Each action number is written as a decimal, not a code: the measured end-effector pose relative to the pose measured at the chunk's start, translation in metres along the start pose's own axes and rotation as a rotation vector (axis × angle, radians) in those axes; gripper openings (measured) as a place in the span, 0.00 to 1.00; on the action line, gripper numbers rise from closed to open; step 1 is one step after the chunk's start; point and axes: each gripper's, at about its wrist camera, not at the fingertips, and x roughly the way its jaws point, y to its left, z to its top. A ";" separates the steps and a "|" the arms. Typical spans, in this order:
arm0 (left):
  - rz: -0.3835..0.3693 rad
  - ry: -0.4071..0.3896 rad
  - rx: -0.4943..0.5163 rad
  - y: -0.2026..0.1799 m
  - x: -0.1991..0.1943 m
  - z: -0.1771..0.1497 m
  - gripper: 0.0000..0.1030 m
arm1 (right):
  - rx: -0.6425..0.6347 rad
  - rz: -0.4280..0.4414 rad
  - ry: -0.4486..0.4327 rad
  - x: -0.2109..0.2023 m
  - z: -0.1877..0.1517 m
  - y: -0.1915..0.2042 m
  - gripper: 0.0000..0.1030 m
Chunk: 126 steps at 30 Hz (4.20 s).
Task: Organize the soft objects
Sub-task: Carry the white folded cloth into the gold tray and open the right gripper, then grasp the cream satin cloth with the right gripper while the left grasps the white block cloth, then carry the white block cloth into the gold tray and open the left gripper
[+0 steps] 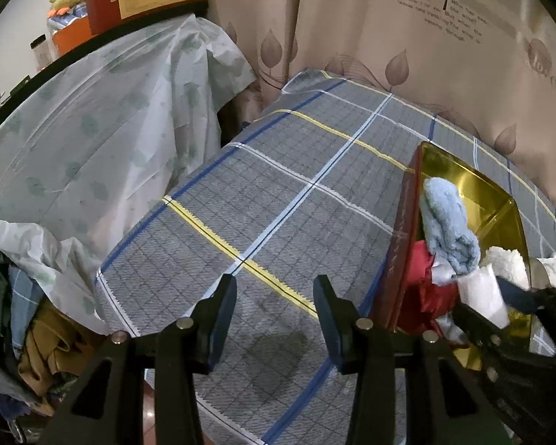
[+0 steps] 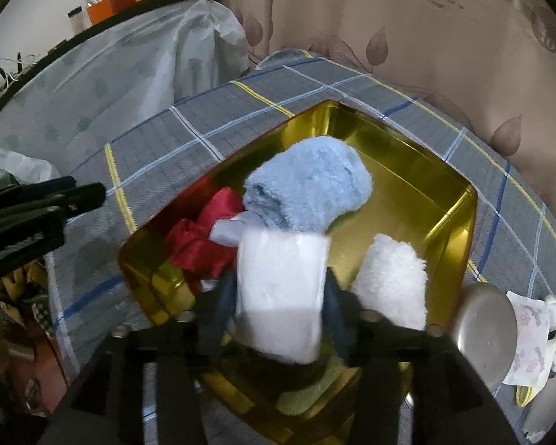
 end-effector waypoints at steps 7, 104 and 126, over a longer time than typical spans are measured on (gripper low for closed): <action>0.006 0.029 0.012 -0.002 0.009 -0.003 0.43 | -0.012 -0.019 -0.090 -0.046 -0.003 0.002 0.70; -0.560 0.193 0.778 -0.515 -0.060 -0.099 0.48 | 0.688 -0.323 -0.162 -0.140 -0.297 -0.321 0.17; -0.542 0.158 0.856 -0.505 -0.072 -0.132 0.25 | 0.677 -0.325 -0.158 -0.139 -0.294 -0.320 0.19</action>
